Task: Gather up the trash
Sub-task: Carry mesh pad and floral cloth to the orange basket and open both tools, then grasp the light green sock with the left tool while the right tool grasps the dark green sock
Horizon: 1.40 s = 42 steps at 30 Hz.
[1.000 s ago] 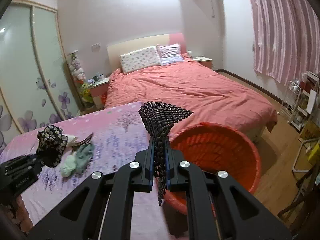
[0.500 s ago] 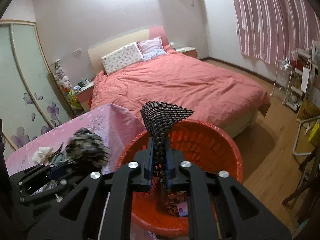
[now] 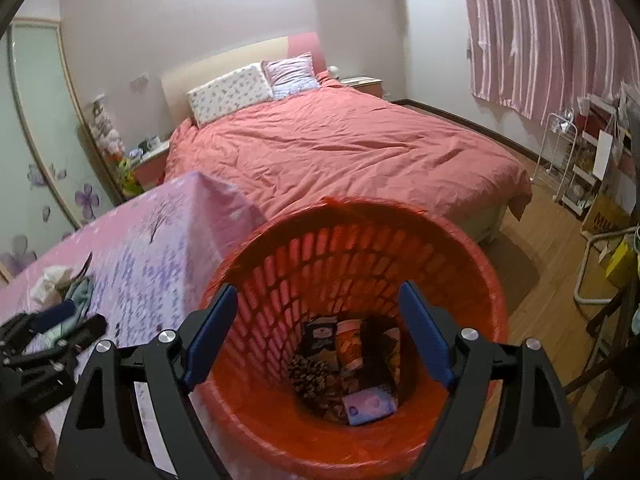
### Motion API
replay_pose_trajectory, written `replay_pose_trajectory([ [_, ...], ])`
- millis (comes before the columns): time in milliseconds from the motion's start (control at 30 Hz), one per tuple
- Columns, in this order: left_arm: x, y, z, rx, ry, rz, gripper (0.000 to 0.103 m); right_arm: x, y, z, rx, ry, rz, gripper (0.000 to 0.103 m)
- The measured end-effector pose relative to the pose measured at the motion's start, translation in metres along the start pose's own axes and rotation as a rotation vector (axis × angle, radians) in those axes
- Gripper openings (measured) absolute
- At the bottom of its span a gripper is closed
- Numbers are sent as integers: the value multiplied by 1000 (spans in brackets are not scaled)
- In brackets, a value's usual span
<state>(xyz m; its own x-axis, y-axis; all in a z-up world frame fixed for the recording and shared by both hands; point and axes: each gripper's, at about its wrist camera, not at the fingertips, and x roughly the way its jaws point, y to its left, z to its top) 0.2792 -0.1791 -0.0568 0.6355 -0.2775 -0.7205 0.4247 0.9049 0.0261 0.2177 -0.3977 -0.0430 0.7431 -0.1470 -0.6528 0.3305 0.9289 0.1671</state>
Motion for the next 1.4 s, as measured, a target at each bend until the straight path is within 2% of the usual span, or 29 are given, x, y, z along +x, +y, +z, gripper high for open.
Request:
replay_pose_trajectory([
  [267,-22,97,-30,-118,11,148,75,-2,71,-16,-120,33,84,82],
  [367,-18,130,-37,-178,43,178,75,-3,89,-23,-151,40,107,82],
  [467,-7,147,-38,-220,79,171,70,-4,102,-26,-161,55,123,82],
  [600,13,152,-41,-245,120,147,54,-3,113,-30,-167,74,133,82],
  [633,14,151,-41,-238,103,158,42,-3,115,-31,-168,80,137,82],
  [667,13,151,-41,-231,94,158,35,-3,119,-32,-169,85,141,82],
  [700,12,152,-41,-231,98,174,21,-3,123,-33,-170,90,146,81],
  [733,11,154,-42,-235,100,179,14,-2,127,-35,-174,95,152,81],
  [767,8,160,-46,-245,104,165,12,-2,132,-37,-179,100,159,80],
  [1067,-32,242,-87,-311,112,334,13,17,192,-49,-228,167,265,74],
  [1133,-37,253,-90,-337,109,330,18,23,208,-51,-237,179,284,73],
  [1233,-39,257,-92,-347,107,323,19,35,233,-48,-245,195,299,73],
  [1400,-37,257,-90,-339,111,331,19,65,267,-41,-235,233,269,72],
])
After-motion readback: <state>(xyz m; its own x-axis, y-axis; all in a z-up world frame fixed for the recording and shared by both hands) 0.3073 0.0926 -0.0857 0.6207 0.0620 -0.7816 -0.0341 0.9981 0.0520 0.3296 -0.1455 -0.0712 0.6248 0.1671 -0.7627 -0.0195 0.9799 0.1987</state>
